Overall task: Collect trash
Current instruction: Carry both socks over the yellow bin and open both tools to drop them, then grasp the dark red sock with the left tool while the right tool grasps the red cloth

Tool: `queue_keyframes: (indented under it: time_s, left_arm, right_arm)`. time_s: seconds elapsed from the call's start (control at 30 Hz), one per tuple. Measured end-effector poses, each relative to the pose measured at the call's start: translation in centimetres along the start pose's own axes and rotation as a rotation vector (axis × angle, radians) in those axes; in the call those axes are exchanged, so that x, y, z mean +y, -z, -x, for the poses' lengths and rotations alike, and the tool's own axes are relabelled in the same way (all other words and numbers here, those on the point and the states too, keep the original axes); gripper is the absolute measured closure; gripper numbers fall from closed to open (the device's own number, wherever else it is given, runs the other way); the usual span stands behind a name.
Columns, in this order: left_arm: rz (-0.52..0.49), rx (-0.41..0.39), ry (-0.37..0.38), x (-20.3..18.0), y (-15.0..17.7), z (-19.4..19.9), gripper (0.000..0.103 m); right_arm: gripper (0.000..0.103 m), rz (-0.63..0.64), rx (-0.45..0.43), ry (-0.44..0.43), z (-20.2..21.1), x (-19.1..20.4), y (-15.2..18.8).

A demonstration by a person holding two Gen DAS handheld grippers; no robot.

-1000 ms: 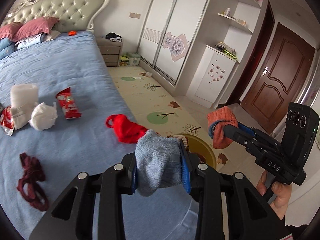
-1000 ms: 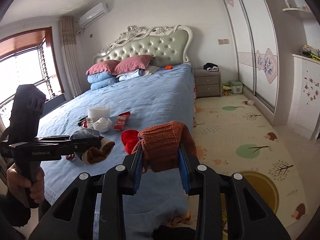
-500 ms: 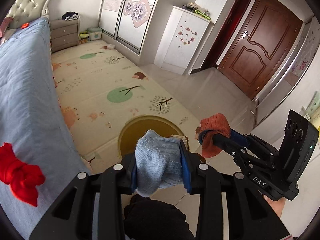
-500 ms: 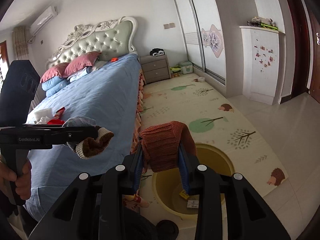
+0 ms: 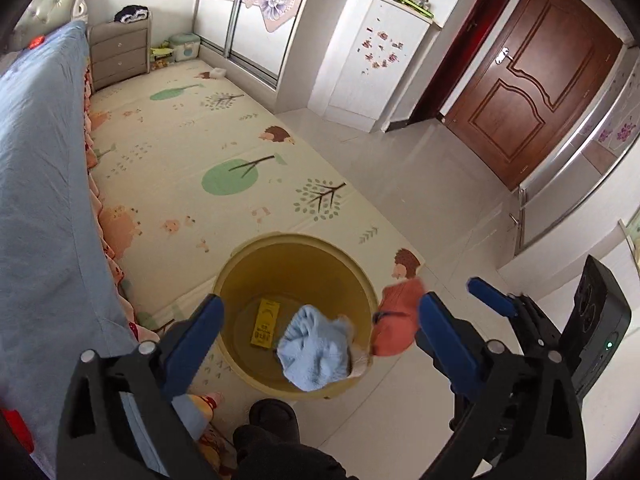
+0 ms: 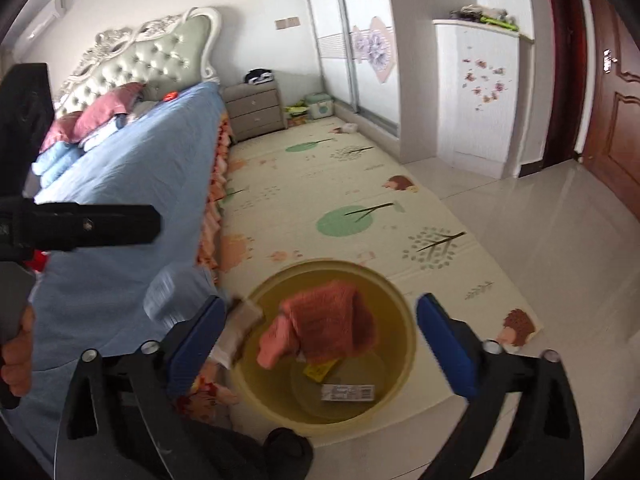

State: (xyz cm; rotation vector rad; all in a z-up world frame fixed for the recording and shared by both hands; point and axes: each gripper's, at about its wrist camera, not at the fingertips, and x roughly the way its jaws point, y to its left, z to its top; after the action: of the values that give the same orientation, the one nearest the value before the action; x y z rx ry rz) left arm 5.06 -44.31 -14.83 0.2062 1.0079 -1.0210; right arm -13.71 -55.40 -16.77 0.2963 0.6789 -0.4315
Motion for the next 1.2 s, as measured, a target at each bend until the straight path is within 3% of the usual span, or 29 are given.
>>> queue_keyframes:
  time_s: [0.17,0.43,0.77,0.9,1.2]
  left_arm:
    - [-0.021,-0.001,-0.026,-0.3,-0.8,0.2,0.004]
    - [-0.033,0.018,-0.053,0.1,0.0,0.4,0.004]
    - [-0.050,-0.074,-0.079,0.4,0.8,4.8,0.004]
    - [-0.078,-0.126,-0.156,1.4,2.4,8.3,0.004]
    - [-0.056,-0.288,-0.355,6.1,6.8,18.1,0.004]
  right_arm:
    - [0.009,-0.049,0.011,-0.070,-0.2,-1.2,0.6]
    - [0.009,-0.047,0.003,-0.079,0.4,-1.3,0.6]
    - [0.009,-0.034,-0.048,-0.114,2.5,0.5,-0.3]
    - [0.009,0.026,-0.092,-0.157,3.8,3.1,-1.1]
    - [0.009,0.168,-0.178,-0.348,6.3,11.8,-2.8]
